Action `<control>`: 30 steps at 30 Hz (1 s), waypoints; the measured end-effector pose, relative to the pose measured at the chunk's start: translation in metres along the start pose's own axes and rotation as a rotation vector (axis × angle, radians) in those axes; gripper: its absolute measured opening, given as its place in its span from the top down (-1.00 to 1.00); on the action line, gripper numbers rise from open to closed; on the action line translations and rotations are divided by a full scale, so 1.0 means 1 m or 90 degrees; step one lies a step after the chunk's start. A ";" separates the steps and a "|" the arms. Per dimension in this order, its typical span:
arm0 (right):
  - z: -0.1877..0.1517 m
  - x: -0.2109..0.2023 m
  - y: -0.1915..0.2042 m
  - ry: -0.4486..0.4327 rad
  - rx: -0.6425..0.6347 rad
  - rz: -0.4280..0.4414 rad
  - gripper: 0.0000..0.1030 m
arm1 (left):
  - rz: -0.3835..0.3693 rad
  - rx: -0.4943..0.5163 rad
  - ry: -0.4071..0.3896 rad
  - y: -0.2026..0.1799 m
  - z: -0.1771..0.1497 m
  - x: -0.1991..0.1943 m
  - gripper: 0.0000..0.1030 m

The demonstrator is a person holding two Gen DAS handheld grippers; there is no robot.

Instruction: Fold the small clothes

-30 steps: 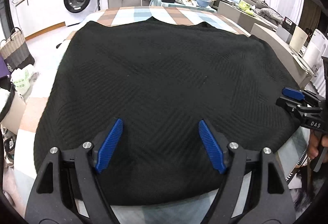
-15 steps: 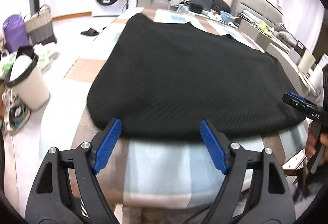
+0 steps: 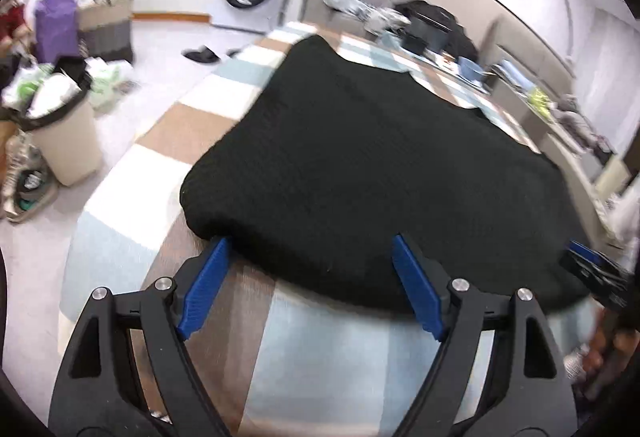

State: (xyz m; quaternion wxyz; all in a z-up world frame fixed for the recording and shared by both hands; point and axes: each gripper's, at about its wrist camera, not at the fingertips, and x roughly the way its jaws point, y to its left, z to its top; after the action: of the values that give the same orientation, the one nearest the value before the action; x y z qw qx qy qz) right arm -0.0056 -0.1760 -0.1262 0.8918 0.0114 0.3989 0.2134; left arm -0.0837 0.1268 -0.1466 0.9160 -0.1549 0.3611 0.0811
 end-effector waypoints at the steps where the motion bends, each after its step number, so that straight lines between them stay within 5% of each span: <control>1: 0.000 0.002 0.001 0.003 -0.001 -0.002 -0.49 | 0.029 0.009 -0.004 -0.006 0.001 0.005 -0.52; 10: -0.002 0.000 0.004 0.002 -0.003 -0.004 -0.49 | 0.023 -0.059 0.003 0.007 0.010 0.008 -0.52; 16: -0.003 -0.002 0.002 0.000 0.002 -0.008 -0.49 | 0.087 -0.062 -0.018 0.025 0.015 0.009 -0.54; 23: -0.004 -0.003 0.004 0.002 0.002 -0.010 -0.49 | 0.091 -0.037 -0.023 0.010 0.018 0.024 -0.54; 24: -0.003 -0.003 0.003 0.003 0.002 -0.010 -0.49 | 0.087 -0.025 -0.021 0.005 0.018 0.026 -0.46; 26: -0.003 -0.003 0.004 0.003 0.002 -0.010 -0.49 | 0.097 0.005 -0.009 -0.004 0.020 0.030 0.09; 28: -0.003 -0.003 0.004 0.005 0.001 -0.010 -0.49 | 0.059 0.018 0.006 -0.010 0.025 0.030 0.56; 30: -0.003 -0.003 0.004 0.003 0.001 -0.008 -0.49 | 0.049 0.019 -0.006 -0.013 0.026 0.025 0.64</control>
State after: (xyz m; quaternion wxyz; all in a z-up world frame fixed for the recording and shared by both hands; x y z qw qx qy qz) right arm -0.0113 -0.1739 -0.1253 0.8920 0.0089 0.4012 0.2079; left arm -0.0454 0.1244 -0.1424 0.9162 -0.1265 0.3635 0.1117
